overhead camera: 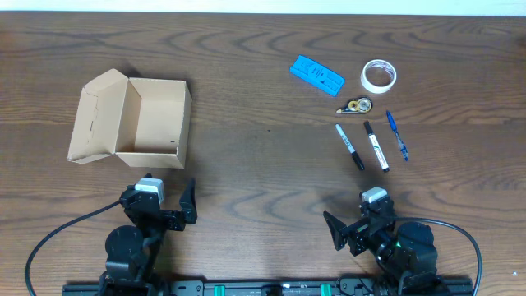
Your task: Pack container
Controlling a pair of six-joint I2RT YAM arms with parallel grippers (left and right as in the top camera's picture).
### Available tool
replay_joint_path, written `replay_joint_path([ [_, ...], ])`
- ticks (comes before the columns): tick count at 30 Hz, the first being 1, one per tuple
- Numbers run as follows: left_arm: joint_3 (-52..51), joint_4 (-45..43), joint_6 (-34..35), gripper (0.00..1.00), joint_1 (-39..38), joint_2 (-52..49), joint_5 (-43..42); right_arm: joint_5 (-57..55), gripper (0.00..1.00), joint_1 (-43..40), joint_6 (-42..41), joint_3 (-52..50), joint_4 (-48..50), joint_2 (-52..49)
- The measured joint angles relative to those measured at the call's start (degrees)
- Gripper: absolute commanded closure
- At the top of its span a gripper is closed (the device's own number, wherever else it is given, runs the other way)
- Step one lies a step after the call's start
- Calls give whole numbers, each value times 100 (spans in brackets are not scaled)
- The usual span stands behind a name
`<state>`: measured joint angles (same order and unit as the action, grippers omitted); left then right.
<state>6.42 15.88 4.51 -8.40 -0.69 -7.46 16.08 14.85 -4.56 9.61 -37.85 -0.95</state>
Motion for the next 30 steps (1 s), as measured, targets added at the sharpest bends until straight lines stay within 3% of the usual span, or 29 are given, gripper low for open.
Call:
replay_joint_path([
  [23, 0, -9, 22, 4, 0, 0, -26, -2, 1, 0, 0, 0, 0, 0],
  [30, -2, 4, 575, 4, 0, 0, -289, 0, 1, 0, 0, 0, 0, 0],
])
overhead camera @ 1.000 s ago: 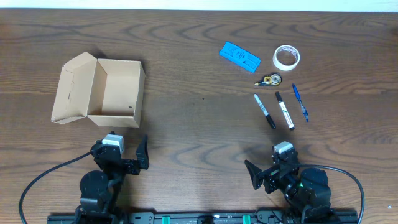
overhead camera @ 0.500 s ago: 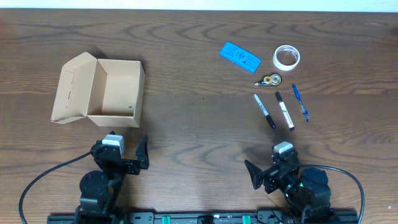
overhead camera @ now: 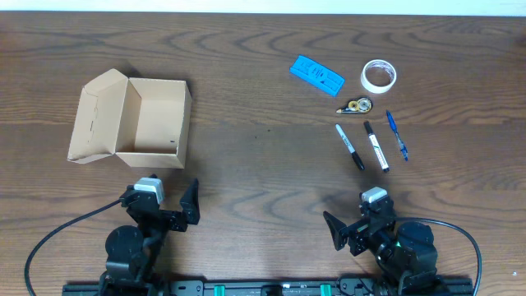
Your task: Pack container
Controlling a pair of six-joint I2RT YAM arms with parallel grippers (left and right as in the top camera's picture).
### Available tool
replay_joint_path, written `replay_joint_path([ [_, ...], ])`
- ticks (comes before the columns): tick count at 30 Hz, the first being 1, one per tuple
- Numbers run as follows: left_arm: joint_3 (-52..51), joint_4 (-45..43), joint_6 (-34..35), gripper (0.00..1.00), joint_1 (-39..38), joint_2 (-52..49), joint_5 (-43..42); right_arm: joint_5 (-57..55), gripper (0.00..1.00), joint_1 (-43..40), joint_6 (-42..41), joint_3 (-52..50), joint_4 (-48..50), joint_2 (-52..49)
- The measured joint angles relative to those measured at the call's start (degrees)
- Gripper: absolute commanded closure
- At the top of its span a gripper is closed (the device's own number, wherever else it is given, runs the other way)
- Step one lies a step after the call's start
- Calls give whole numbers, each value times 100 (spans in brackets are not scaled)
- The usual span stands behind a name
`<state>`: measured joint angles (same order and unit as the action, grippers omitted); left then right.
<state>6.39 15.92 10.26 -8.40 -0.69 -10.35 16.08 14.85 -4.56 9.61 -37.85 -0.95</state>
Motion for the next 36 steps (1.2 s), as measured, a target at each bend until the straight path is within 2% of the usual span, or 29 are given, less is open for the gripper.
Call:
replay_joint_path([
  [5, 243, 533, 295, 4, 0, -227, -17, 0, 1, 0, 0, 0, 0, 0],
  [9, 1010, 857, 258, 5, 0, -918, 114, -2, 1, 0, 0, 0, 4, 0],
  [16, 2905, 1547, -17, 4, 0, -2881, 496, 0, 1, 0, 0, -2, 4, 13],
  [25, 4809, 2426, -658, 4, 0, -5309, 809, 0, 1, 0, 0, -2, 0, 24],
  [31, 5274, 2568, -999, 5, 0, -6472, 820, 0, 1, 0, 0, -2, 4, 24],
  [36, 5274, 2299, -1038, 5, 0, -7143, 778, 0, 1, 0, 0, -2, 2, 24],
])
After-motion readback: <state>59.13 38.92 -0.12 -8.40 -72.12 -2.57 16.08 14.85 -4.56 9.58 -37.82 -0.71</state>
